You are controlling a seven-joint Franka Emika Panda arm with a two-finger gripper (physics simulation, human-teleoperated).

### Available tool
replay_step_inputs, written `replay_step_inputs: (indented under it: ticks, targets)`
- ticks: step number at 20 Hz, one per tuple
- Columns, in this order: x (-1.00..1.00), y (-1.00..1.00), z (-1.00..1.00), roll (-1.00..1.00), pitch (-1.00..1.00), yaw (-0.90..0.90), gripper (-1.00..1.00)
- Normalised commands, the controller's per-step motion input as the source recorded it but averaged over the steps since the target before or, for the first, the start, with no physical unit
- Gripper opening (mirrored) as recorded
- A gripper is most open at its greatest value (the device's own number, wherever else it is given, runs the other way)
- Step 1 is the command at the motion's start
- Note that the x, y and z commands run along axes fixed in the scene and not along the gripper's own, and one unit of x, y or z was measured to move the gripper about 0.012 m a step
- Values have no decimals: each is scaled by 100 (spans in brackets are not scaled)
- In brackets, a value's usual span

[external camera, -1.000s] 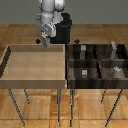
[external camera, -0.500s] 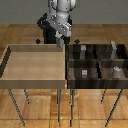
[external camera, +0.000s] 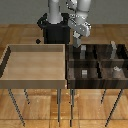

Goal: Place the milk carton into the appropriate compartment.

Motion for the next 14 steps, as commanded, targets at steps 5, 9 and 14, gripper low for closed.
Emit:
replay_step_inputs:
  ticks: [5, 9, 14]
  targets:
    - [-7, 80, 0, 0, 0, 0, -100]
    - [0, 0, -75, 0, 0, 0, -100]
    - [-23, 0, -40, 0, 0, 0, -100]
